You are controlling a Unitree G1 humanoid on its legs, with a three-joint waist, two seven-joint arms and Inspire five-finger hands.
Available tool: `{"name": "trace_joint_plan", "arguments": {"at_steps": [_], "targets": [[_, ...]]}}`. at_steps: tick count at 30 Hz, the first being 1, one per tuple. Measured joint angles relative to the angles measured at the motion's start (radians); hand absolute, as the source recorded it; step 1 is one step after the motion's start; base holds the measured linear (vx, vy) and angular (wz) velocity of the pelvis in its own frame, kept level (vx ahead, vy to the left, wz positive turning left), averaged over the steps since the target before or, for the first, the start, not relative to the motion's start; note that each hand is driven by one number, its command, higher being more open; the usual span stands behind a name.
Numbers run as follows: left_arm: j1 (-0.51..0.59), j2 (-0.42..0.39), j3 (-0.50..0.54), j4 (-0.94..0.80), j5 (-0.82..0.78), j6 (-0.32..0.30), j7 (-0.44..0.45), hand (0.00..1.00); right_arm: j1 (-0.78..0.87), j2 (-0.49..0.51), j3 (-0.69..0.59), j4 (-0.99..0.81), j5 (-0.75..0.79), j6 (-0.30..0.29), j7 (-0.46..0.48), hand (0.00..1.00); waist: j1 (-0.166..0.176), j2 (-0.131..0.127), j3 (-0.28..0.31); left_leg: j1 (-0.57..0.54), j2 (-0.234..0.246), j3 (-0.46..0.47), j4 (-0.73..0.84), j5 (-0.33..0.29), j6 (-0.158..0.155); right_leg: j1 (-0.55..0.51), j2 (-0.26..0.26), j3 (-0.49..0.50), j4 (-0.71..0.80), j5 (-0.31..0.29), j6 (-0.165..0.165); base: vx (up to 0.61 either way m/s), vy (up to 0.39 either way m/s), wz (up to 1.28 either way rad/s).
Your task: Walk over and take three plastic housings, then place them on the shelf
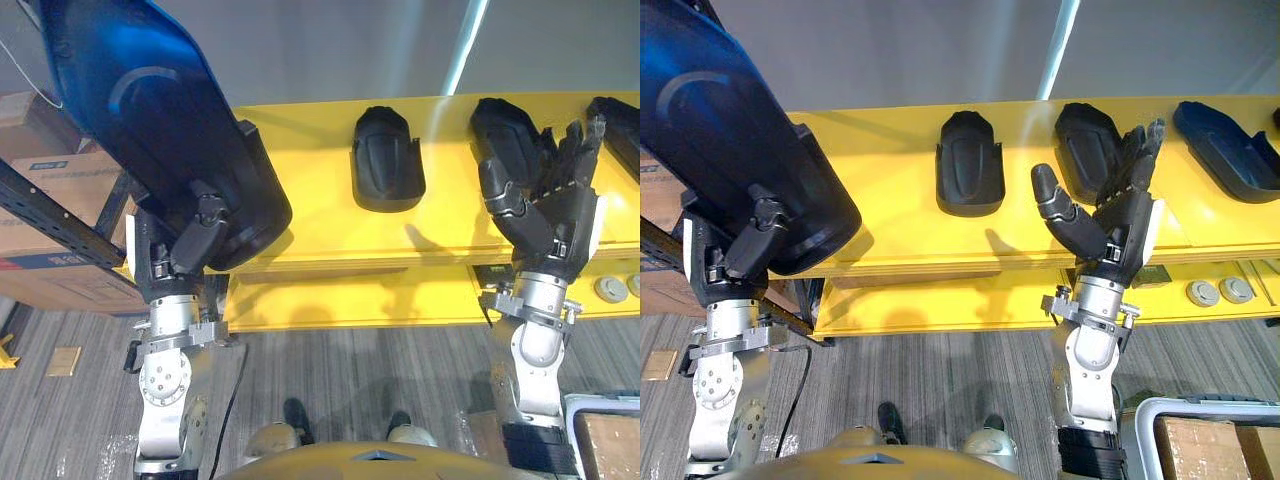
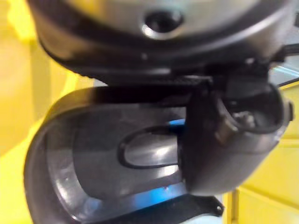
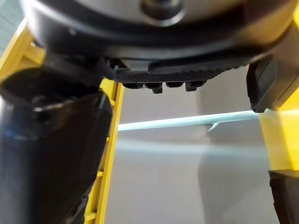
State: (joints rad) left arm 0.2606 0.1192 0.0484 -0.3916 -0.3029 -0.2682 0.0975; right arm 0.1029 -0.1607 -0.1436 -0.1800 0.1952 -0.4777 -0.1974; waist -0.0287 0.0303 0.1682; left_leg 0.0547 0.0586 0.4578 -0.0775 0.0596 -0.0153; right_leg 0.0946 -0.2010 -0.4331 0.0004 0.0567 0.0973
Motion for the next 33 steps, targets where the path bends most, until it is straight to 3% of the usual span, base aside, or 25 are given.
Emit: {"name": "trace_joint_plan", "arguments": {"at_steps": [5,6,9,13,15,20,24,27,33], "targets": [[0.017,0.05,0.024,0.047,0.004,0.116,0.007,0.0,0.087,0.0,-0.005,-0.022,-0.009,0.013,-0.024,1.0,-0.017,0.0,0.0,0.007,-0.001,0.018,-0.011,0.005,-0.003,-0.006,0.002,0.013,-0.001,-0.002,-0.001,0.0,0.022,-0.09],[0.022,0.073,0.057,0.066,0.023,0.161,-0.007,0.0,0.095,0.0,-0.011,-0.022,-0.036,0.015,-0.048,1.0,-0.027,0.001,0.0,0.007,0.001,0.025,-0.011,0.005,-0.003,-0.011,0.004,0.02,-0.001,-0.002,-0.001,0.0,0.011,-0.14],[0.021,0.117,0.098,0.091,0.023,0.219,-0.029,0.0,0.114,0.0,-0.031,-0.027,-0.081,0.015,-0.102,1.0,-0.03,0.005,-0.001,0.003,0.003,0.036,-0.011,0.005,-0.004,-0.022,0.005,0.031,-0.001,-0.002,-0.001,0.01,0.004,-0.12],[0.007,0.18,0.165,0.154,-0.054,0.292,-0.064,0.0,0.159,0.0,-0.117,0.007,-0.161,0.037,-0.212,1.0,-0.031,0.025,-0.012,0.002,0.004,0.059,-0.01,0.007,-0.002,-0.038,0.007,0.056,0.0,-0.001,0.0,0.02,0.008,-0.14],[-0.011,0.207,0.189,0.17,-0.091,0.319,-0.068,0.0,0.181,0.0,-0.164,0.097,-0.177,0.054,-0.218,1.0,-0.034,0.034,-0.017,0.001,0.004,0.063,-0.009,0.008,-0.002,-0.042,0.007,0.06,-0.001,-0.001,0.0,0.02,0.008,-0.08],[-0.082,0.297,0.217,0.25,-0.278,0.394,-0.101,0.0,0.258,-0.003,-0.213,0.508,-0.181,0.102,-0.1,1.0,-0.043,0.077,-0.026,-0.007,0.005,0.064,-0.008,0.009,-0.004,-0.05,0.008,0.062,-0.001,-0.001,0.0,0.0,0.0,0.0],[-0.157,0.366,0.215,0.385,-0.403,0.434,-0.135,0.0,0.281,-0.004,-0.188,0.688,-0.183,0.141,-0.035,1.0,-0.055,0.102,-0.03,-0.01,0.008,0.062,-0.01,0.01,-0.006,-0.058,0.011,0.072,0.007,-0.003,-0.001,-0.02,0.005,-0.04],[-0.262,0.424,0.195,0.526,-0.49,0.495,-0.165,0.0,0.278,-0.018,-0.165,0.786,-0.177,0.181,0.005,1.0,-0.057,0.099,-0.025,-0.014,0.012,0.063,-0.01,0.008,-0.014,-0.077,0.01,0.078,0.036,-0.016,-0.008,-0.05,0.014,-0.03],[-0.384,0.464,0.165,0.665,-0.524,0.555,-0.22,0.0,0.263,-0.061,-0.126,0.919,-0.13,0.234,0.13,1.0,-0.053,0.088,0.002,-0.029,0.013,0.056,-0.01,0.017,-0.015,-0.112,-0.001,0.075,0.095,-0.046,-0.011,-0.02,0.007,0.04]]}}
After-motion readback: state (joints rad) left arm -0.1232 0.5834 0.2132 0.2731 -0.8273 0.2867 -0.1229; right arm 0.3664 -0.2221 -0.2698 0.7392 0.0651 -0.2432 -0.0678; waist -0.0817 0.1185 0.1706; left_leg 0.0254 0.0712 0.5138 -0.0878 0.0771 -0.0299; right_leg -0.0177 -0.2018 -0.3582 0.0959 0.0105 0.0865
